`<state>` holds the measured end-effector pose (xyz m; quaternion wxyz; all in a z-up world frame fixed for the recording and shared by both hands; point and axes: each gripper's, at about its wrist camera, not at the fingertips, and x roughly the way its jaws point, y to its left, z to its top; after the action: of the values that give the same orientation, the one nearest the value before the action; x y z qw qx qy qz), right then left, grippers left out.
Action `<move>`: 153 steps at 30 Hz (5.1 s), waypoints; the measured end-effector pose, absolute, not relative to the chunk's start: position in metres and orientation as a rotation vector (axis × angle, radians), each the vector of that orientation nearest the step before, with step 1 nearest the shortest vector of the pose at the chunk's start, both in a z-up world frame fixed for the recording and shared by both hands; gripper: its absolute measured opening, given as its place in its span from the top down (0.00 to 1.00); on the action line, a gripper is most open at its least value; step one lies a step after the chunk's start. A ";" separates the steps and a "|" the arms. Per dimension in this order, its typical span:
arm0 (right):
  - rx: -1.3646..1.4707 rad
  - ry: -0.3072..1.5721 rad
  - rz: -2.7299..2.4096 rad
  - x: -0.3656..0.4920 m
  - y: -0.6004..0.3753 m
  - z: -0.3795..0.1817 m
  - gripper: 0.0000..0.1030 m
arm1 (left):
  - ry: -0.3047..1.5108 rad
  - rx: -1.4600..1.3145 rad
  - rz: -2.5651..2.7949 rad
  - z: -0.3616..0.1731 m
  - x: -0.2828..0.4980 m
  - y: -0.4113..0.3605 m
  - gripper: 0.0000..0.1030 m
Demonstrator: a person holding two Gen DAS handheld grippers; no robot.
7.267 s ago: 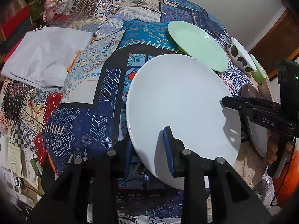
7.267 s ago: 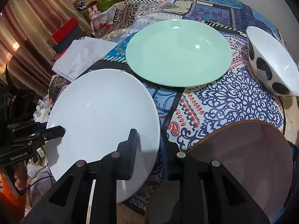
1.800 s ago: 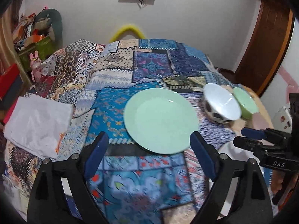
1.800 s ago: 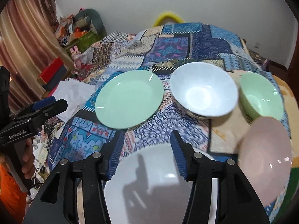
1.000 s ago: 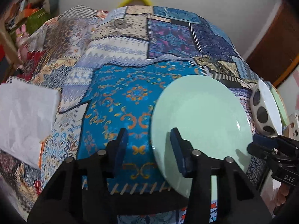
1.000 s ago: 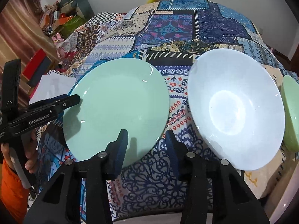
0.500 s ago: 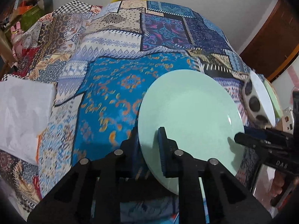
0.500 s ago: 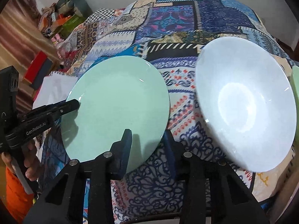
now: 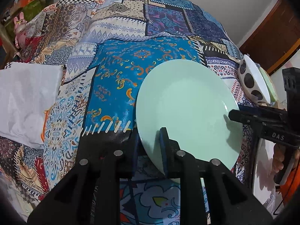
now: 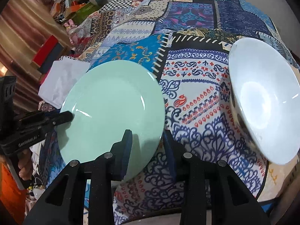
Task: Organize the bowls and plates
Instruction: 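Carry the mint green plate with both grippers toward the white plate, then lower the mint green plate onto the white plate with both grippers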
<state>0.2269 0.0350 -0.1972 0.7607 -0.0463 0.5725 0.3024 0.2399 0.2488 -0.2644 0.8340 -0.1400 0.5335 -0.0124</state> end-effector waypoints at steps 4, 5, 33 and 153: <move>-0.102 1.262 0.665 0.234 0.039 -0.203 0.72 | 1.134 -0.284 -0.059 -0.268 0.243 0.246 0.69; -0.103 1.262 0.665 0.233 0.040 -0.203 0.72 | 1.131 -0.271 -0.060 -0.268 0.243 0.244 0.68; -0.087 1.197 0.648 0.211 0.019 -0.181 0.78 | 1.062 -0.242 -0.026 -0.235 0.220 0.216 0.74; 0.051 1.185 0.480 0.114 -0.162 -0.159 0.74 | 1.136 -0.054 -0.202 -0.231 0.161 0.027 0.75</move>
<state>0.1143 -0.1617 -0.1593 0.8023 0.0237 0.5527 0.2240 0.1605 0.0270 -0.2311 0.8379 -0.0255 0.5369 -0.0954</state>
